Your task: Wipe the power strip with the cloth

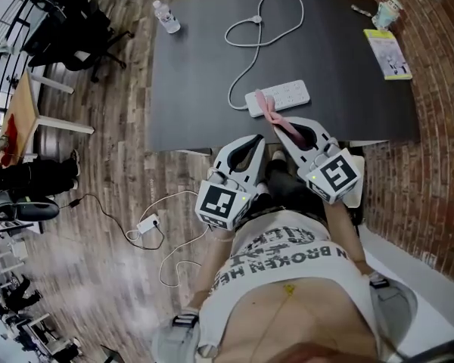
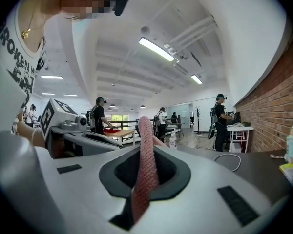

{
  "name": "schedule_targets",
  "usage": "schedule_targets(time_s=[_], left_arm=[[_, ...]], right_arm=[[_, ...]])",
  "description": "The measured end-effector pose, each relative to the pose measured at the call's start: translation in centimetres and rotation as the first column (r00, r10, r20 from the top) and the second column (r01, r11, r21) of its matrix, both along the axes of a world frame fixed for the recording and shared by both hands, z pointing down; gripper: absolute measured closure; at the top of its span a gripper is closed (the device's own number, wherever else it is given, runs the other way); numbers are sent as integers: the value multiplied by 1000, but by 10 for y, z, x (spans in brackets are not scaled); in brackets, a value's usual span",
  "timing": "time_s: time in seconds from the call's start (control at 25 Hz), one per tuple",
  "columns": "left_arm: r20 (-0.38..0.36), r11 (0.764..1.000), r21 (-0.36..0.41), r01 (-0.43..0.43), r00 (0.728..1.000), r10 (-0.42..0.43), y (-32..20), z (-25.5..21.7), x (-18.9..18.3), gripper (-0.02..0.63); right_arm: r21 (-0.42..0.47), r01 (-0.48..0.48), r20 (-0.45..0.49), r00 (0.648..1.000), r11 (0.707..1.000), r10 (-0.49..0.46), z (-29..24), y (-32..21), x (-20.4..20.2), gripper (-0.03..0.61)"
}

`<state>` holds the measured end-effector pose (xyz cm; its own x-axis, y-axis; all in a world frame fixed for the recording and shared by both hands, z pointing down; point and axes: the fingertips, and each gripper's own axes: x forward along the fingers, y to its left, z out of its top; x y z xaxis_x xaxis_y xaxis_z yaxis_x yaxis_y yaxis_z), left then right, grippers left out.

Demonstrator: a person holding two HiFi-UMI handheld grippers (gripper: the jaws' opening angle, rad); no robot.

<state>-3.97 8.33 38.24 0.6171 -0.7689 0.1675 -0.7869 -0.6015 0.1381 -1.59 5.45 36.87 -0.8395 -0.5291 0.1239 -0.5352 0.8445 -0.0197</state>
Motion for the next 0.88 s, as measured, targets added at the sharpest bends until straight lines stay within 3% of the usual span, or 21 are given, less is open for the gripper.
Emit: schedule_targets(time_s=[0.4, 0.88], left_arm=[[22, 997, 4, 72, 997, -72, -100, -8, 6, 606], [51, 986, -26, 166, 985, -164, -130, 9, 7, 606]], right_arm=[[14, 111, -33, 993, 994, -111, -5, -96, -3, 561], [-25, 150, -30, 988, 988, -150, 14, -128, 12, 561]])
